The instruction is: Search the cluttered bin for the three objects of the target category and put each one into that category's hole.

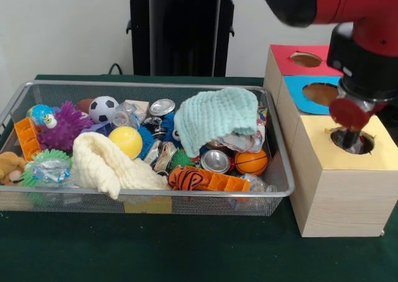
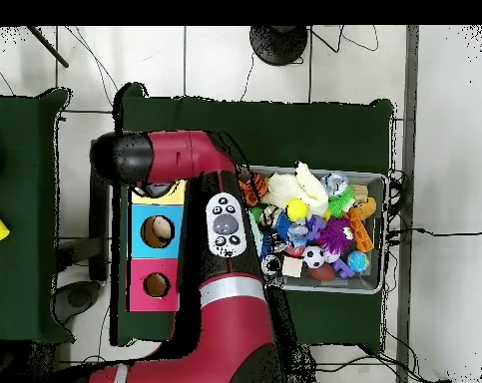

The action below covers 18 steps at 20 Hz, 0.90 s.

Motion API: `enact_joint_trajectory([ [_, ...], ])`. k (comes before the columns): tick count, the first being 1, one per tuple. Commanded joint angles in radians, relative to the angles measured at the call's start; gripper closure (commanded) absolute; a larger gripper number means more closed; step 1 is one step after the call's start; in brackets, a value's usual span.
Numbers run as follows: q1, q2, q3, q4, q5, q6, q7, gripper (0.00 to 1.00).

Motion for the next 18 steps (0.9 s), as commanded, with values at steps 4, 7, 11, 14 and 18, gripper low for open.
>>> enact_joint_trajectory([
  [4,-0.044,-0.169,0.075,0.124,0.030,0.120,0.042,1.00],
  [7,-0.054,-0.168,0.076,0.088,0.000,0.052,0.018,1.00],
  [11,-0.098,-0.154,0.081,0.076,-0.070,-0.106,-0.057,1.00],
  [14,-0.144,-0.159,0.095,0.110,-0.090,-0.158,-0.097,1.00],
  [18,-0.241,-0.186,0.161,0.171,-0.114,-0.174,-0.231,1.00],
])
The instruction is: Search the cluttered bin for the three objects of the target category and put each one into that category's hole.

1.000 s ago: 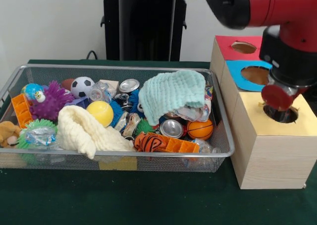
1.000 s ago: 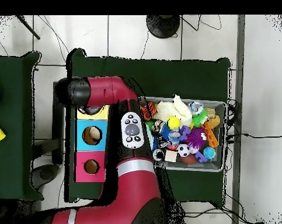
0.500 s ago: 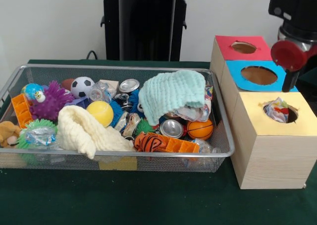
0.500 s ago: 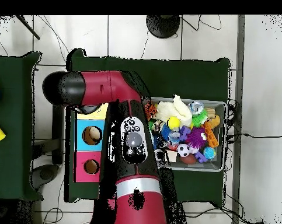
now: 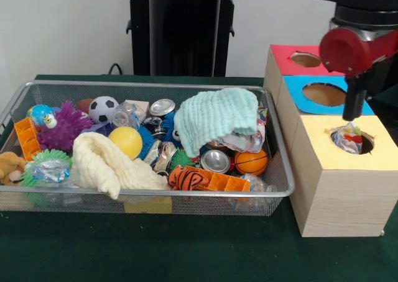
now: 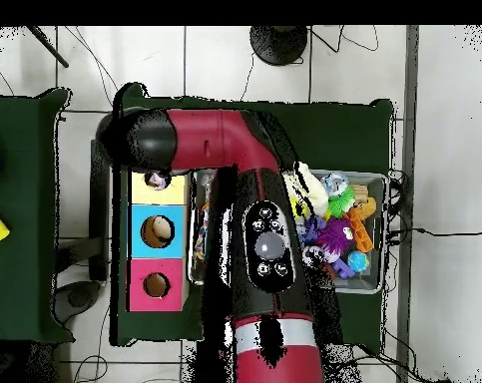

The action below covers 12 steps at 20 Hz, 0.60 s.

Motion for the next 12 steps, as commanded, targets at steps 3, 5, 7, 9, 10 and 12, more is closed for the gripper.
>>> enact_joint_trajectory([
  [3,-0.186,-0.012,0.149,0.146,-0.107,-0.067,-0.264,1.00],
  [5,-0.218,-0.020,0.180,0.155,-0.134,-0.057,-0.310,1.00],
  [7,-0.236,-0.027,0.187,0.160,-0.150,-0.025,-0.309,1.00],
  [9,-0.263,-0.033,0.206,0.166,-0.166,-0.019,-0.320,1.00],
  [10,-0.277,-0.036,0.214,0.168,-0.174,-0.017,-0.325,1.00],
  [12,-0.308,-0.045,0.234,0.183,-0.190,-0.018,-0.345,1.00],
])
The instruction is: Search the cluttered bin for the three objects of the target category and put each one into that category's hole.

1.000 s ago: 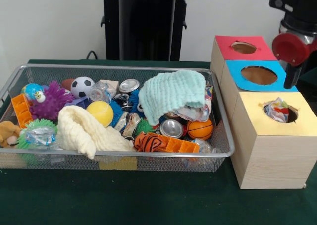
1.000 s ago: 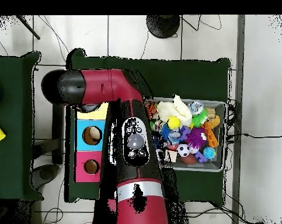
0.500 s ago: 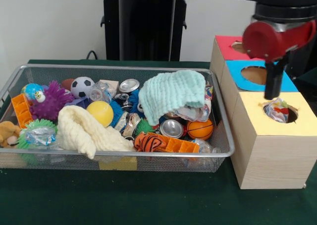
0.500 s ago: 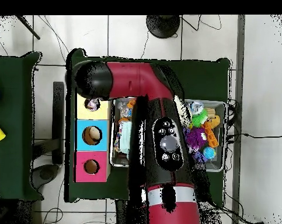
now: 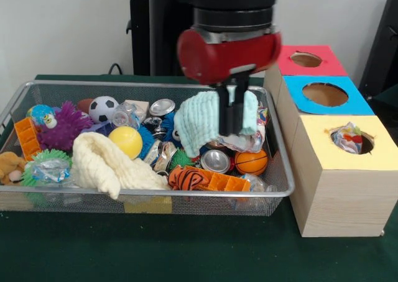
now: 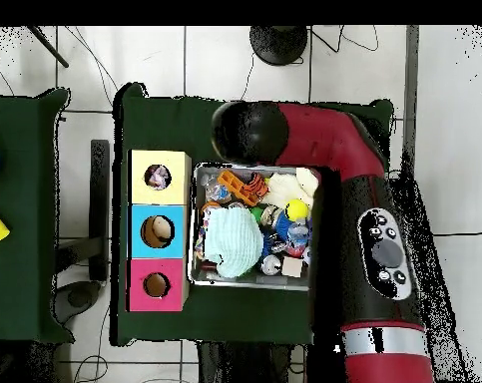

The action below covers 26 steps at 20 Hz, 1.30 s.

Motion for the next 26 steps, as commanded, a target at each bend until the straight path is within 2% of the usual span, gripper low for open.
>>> enact_joint_trajectory([
  [1,-0.073,-0.026,0.136,0.166,-0.092,0.033,-0.329,1.00],
  [4,-0.109,-0.055,0.147,0.227,-0.099,0.011,-0.277,1.00],
  [10,-0.150,-0.106,0.196,0.348,-0.129,0.056,-0.287,1.00],
  [20,-0.159,-0.076,0.250,0.419,-0.185,-0.012,-0.179,1.00],
  [26,-0.133,-0.068,0.227,0.448,-0.227,-0.067,-0.062,1.00],
])
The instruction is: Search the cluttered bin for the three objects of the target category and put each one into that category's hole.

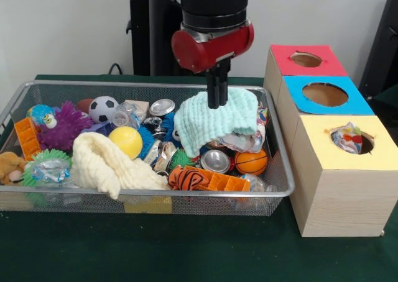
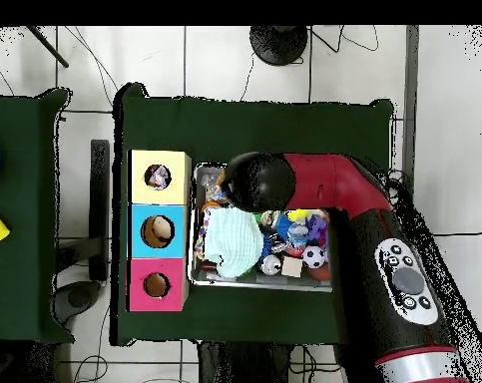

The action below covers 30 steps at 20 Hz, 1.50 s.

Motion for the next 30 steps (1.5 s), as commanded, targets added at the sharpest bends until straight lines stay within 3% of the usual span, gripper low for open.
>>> enact_joint_trajectory([
  [1,0.023,0.024,0.038,0.147,-0.095,-0.062,-0.024,0.00],
  [4,-0.018,0.021,0.086,0.205,-0.101,-0.110,-0.081,0.00],
  [6,-0.002,0.014,0.039,0.231,-0.102,-0.133,0.018,0.00],
  [8,-0.004,0.029,0.036,0.245,-0.125,-0.154,0.011,0.00],
  [16,0.034,0.086,-0.009,0.235,-0.201,-0.188,0.035,0.00],
  [25,0.065,0.168,-0.051,0.198,-0.188,-0.140,0.088,0.00],
  [30,0.071,0.193,-0.057,0.184,-0.220,-0.154,0.042,0.00],
])
